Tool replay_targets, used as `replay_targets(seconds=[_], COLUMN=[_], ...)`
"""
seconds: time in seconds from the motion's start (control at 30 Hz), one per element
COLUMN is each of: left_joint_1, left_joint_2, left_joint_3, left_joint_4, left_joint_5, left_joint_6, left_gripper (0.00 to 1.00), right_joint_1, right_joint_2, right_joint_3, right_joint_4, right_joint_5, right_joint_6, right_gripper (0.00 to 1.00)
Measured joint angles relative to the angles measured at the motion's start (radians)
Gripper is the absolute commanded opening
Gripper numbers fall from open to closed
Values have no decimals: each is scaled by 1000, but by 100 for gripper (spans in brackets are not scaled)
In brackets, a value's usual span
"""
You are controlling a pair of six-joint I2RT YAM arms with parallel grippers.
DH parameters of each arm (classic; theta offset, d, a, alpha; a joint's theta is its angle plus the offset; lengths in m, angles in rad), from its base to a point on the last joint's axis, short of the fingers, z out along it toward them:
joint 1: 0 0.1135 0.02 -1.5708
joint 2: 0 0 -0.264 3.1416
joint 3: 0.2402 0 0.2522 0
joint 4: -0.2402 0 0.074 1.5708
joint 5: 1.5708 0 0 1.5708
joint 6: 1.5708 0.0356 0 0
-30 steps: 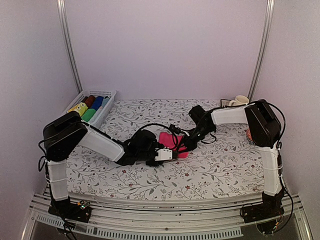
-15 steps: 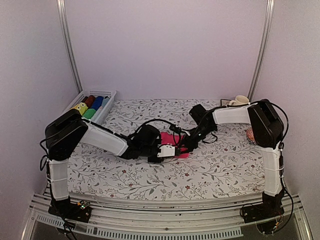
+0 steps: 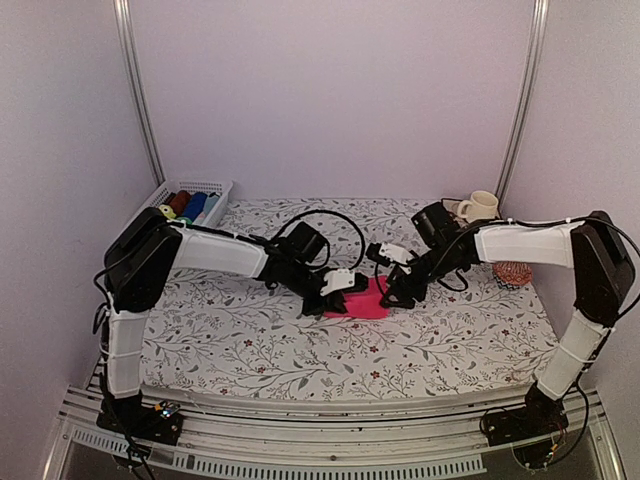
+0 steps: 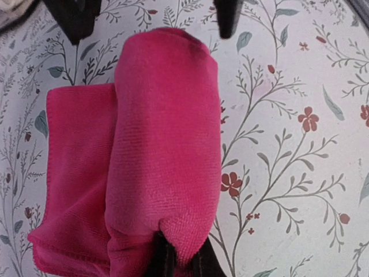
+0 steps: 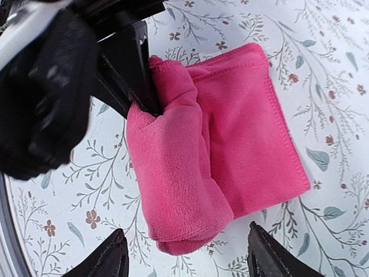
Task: Roll the towels
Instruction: Roll the towel at the center of the board.
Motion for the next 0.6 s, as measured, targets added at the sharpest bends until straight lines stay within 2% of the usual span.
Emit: replay_targets(seconds=[0.3,0.6], left_joint_1=[53,77], left_joint_2=[90,186], left_joint_3=[162,327], left_joint_4=[-175,-338], left_joint_5=[165,250], left_joint_6=[-78,-131], left_gripper=[0,0], right_joint_1=[24,174], right_joint_2=[-166,-199], right_joint_3=[-229,-317], right_joint_4=[262,402], right_joint_5=[108,157], right_joint_6=[-91,-282], right_gripper=[71,69])
